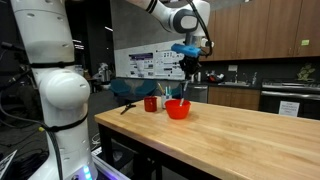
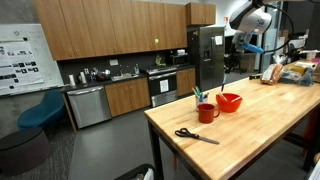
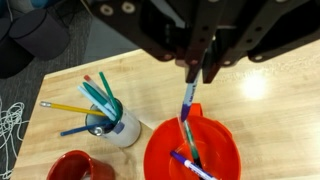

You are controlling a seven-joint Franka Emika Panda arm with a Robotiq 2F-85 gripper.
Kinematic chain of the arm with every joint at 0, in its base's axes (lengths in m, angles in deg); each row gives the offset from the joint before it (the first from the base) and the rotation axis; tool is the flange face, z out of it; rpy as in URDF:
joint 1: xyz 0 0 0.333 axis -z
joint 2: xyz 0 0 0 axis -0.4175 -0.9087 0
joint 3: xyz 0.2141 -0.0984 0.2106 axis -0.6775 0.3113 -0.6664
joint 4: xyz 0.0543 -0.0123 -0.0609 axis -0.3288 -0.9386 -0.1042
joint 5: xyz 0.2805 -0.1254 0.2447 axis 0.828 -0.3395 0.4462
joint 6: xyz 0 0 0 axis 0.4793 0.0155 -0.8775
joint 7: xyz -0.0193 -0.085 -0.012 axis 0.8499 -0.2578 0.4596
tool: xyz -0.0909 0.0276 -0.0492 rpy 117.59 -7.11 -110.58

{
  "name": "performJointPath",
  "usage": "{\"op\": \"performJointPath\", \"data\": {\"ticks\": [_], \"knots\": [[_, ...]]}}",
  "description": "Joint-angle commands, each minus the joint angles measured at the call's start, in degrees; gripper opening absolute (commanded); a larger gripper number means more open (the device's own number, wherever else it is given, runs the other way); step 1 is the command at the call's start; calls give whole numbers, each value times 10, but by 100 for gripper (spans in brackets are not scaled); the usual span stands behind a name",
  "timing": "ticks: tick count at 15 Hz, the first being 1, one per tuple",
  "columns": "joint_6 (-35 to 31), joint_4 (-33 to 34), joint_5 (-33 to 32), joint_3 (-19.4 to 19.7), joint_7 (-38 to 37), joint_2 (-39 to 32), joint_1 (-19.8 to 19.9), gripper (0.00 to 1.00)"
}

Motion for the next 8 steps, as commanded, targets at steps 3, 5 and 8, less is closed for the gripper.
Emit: {"op": "performJointPath", "data": {"ticks": [3, 5, 8], "knots": [[-7, -21, -2, -2, -7, -23, 3, 3], [-7, -19, -4, -4, -11, -37, 4, 3], [-5, -12, -5, -6, -19, -60, 6, 3]]}}
